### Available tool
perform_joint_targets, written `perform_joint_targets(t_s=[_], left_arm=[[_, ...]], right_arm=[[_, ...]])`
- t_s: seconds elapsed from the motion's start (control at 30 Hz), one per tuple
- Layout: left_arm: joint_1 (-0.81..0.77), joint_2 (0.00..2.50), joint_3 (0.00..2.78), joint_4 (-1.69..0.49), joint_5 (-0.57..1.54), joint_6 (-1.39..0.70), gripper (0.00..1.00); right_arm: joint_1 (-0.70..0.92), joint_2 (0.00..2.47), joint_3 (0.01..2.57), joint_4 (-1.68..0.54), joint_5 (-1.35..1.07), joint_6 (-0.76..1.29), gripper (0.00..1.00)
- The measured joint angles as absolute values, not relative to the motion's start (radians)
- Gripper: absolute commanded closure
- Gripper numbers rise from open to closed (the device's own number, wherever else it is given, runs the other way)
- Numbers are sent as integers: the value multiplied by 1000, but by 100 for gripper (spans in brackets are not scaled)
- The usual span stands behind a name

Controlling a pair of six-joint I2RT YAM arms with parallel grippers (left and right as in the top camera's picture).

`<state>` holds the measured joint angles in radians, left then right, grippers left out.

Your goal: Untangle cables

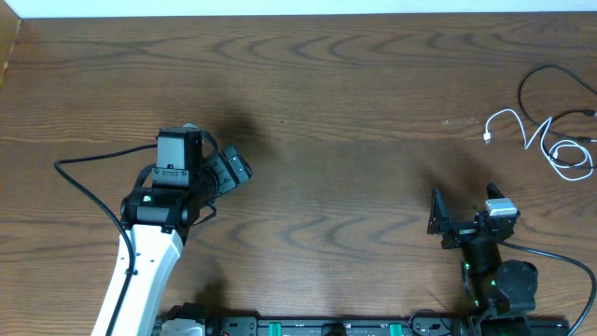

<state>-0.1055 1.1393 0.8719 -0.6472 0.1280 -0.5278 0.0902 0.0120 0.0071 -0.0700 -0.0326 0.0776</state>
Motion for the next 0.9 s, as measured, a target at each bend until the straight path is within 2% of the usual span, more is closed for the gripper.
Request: perform_joint_targets(t_s=[0.43, 0.6, 0.9], left_arm=[[-105, 1139, 872, -646, 127, -528, 2], [-105, 1124, 872, -649, 50, -527, 2], [-102, 807, 720, -579, 0, -432, 2]], right_arm=[[90, 12, 7, -70, -33, 77, 1], [90, 12, 7, -70, -32, 75, 1], [92, 12, 7, -70, -29, 74, 1]])
